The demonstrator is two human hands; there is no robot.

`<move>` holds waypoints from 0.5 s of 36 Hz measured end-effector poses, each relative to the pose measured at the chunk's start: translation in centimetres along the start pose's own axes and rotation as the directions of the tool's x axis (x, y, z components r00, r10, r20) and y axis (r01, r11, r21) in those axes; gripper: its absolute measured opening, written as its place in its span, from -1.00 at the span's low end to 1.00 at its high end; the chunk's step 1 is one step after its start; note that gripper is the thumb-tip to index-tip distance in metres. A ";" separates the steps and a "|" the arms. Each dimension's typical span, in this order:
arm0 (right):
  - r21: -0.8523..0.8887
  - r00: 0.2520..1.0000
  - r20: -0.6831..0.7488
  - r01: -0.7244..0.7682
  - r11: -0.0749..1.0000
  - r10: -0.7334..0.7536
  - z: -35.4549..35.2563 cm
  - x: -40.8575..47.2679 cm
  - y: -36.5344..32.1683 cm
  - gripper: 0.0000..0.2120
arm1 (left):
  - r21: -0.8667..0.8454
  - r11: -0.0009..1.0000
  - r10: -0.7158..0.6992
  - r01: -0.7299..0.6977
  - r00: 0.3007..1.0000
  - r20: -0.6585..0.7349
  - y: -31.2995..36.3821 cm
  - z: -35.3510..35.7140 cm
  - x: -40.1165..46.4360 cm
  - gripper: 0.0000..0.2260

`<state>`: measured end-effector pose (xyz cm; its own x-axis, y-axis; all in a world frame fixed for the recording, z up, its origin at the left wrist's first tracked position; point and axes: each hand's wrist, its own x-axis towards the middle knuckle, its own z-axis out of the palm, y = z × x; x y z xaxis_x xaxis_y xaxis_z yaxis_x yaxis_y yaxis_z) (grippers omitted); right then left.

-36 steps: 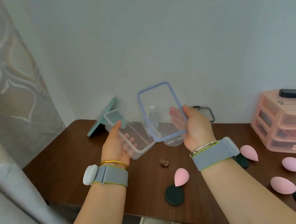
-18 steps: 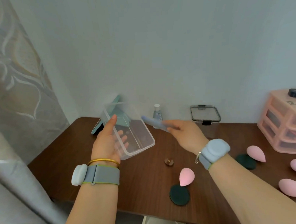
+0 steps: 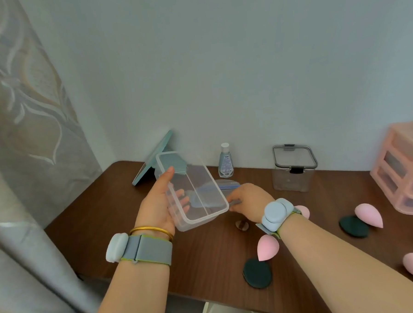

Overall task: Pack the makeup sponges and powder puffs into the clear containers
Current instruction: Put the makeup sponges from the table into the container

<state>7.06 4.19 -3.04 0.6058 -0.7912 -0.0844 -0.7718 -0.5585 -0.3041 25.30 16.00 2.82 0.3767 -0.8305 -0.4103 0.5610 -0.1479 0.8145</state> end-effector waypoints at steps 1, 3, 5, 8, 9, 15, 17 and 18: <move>-0.014 1.000 -0.025 0.016 1.000 -0.017 0.1 -0.2 0.2 -0.74 | 0.007 1.000 -0.005 0.004 1.000 0.007 -0.1 0.1 0.0 -0.33; -0.040 0.998 -0.058 0.014 0.999 -0.016 0.4 -0.1 0.8 -0.74 | 0.033 0.999 -0.017 0.016 1.000 0.026 -0.5 0.3 -0.1 -0.34; -0.040 0.997 -0.079 0.006 0.999 -0.009 0.6 0.1 1.1 -0.75 | 0.070 0.997 -0.039 0.035 0.998 0.057 -0.9 0.5 -0.2 -0.37; -0.040 0.996 -0.086 -0.004 0.999 0.001 0.9 0.3 0.9 -0.74 | 0.104 0.993 -0.062 0.054 0.995 0.079 -1.5 0.6 -0.4 -0.40; -0.043 0.997 -0.082 -0.016 0.999 0.012 1.0 0.2 0.8 -0.73 | 0.117 0.992 -0.061 0.052 0.995 0.077 -1.6 0.7 -0.4 -0.40; -0.067 0.996 -0.062 -0.073 0.995 0.069 1.1 -0.4 0.3 -0.70 | 0.155 0.987 -0.059 0.045 0.995 0.083 -1.8 1.0 -0.5 -0.37; -0.034 0.995 -0.046 -0.093 0.995 0.091 1.2 -0.5 0.4 -0.70 | 0.162 0.986 -0.059 0.045 0.994 0.087 -1.9 1.0 -0.5 -0.36; 0.000 0.994 -0.040 -0.101 0.995 0.101 1.2 -0.6 0.5 -0.71 | 0.166 0.985 -0.061 0.045 0.994 0.089 -2.0 1.2 -0.7 -0.36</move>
<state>6.50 4.69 -4.28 0.5163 -0.8530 -0.0764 -0.8291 -0.4754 -0.2943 23.06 16.22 1.96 0.2752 -0.8644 -0.4208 0.4474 -0.2723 0.8519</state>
